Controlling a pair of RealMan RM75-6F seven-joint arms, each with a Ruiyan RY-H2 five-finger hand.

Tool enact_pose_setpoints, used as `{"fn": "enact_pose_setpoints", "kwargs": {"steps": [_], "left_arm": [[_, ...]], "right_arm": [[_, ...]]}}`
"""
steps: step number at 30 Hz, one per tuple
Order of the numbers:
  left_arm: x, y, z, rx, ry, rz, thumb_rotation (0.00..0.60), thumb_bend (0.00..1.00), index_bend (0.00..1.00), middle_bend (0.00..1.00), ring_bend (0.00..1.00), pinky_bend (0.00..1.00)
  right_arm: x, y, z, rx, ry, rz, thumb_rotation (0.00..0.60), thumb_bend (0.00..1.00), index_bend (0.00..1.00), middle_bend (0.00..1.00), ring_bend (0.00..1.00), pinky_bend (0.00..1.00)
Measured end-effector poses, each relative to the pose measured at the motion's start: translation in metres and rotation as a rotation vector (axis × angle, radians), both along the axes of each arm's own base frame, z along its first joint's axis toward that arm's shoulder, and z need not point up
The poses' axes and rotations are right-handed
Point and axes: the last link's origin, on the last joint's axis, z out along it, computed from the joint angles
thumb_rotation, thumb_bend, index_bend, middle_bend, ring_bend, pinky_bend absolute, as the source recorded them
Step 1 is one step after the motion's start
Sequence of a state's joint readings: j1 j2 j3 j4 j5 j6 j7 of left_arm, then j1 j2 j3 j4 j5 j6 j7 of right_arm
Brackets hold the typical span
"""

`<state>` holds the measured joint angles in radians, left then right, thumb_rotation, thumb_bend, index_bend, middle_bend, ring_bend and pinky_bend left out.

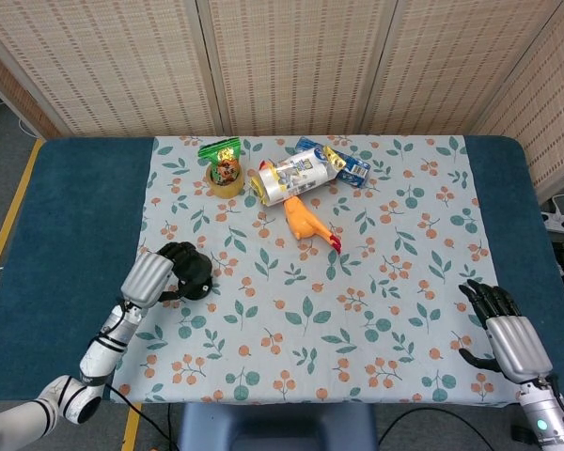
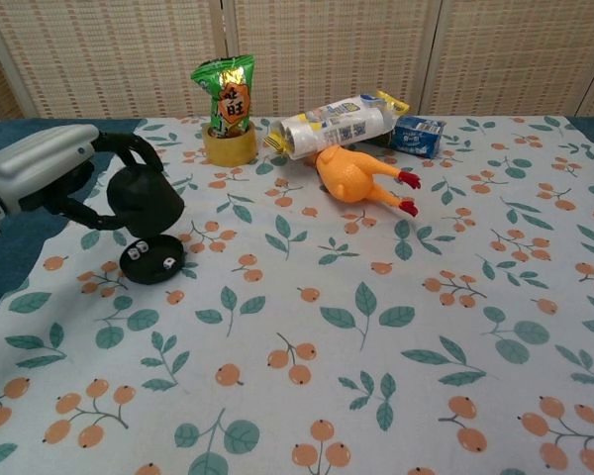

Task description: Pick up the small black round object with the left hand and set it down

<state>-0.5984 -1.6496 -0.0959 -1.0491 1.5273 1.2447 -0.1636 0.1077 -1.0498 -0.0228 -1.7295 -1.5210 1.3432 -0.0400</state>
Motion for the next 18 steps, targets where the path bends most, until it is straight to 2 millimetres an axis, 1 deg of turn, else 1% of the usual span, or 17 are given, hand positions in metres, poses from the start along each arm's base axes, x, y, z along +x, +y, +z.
{"fn": "enact_pose_setpoints", "kwargs": {"steps": [4,6,8,11,13,14,16,17,18], "left_arm": [[-0.021,0.004,0.013,-0.008,0.068,0.071,0.6,0.68,0.74,0.84,0.81,0.84],[-0.035,0.003,0.016,-0.02,0.12,0.107,0.6,0.64,0.69,0.79,0.77,0.81],[-0.047,0.002,0.017,-0.023,0.184,0.128,0.6,0.6,0.61,0.72,0.69,0.77],[-0.062,-0.002,0.017,-0.026,0.25,0.153,0.6,0.56,0.46,0.6,0.56,0.7],[-0.066,-0.003,0.018,-0.023,0.255,0.159,0.6,0.55,0.37,0.51,0.49,0.66],[-0.067,-0.003,0.018,-0.021,0.252,0.163,0.6,0.53,0.3,0.45,0.44,0.64],[-0.069,-0.004,0.018,-0.031,0.246,0.171,0.6,0.49,0.12,0.27,0.31,0.58],[-0.069,-0.005,0.017,-0.043,0.239,0.18,0.6,0.46,0.05,0.16,0.22,0.54],[-0.069,-0.005,0.017,-0.052,0.231,0.187,0.6,0.44,0.01,0.07,0.13,0.48]], "right_arm": [[0.0,0.0,0.002,-0.006,0.0,0.001,0.6,0.09,0.0,0.0,0.0,0.0],[0.0,0.001,0.001,-0.001,0.001,0.002,0.6,0.09,0.0,0.0,0.0,0.0],[0.001,0.001,-0.001,0.006,0.002,0.004,0.6,0.09,0.0,0.0,0.0,0.0],[0.002,0.001,-0.003,0.011,0.001,0.008,0.6,0.09,0.0,0.0,0.0,0.0],[0.003,0.001,-0.003,0.012,0.002,0.008,0.6,0.09,0.0,0.0,0.0,0.0],[0.003,0.001,-0.004,0.013,0.001,0.008,0.6,0.09,0.0,0.0,0.0,0.0],[0.003,0.001,-0.004,0.012,0.002,0.008,0.6,0.09,0.0,0.0,0.0,0.0],[0.003,0.001,-0.004,0.012,0.002,0.007,0.6,0.09,0.0,0.0,0.0,0.0],[0.003,0.001,-0.004,0.012,0.002,0.007,0.6,0.09,0.0,0.0,0.0,0.0]]}}
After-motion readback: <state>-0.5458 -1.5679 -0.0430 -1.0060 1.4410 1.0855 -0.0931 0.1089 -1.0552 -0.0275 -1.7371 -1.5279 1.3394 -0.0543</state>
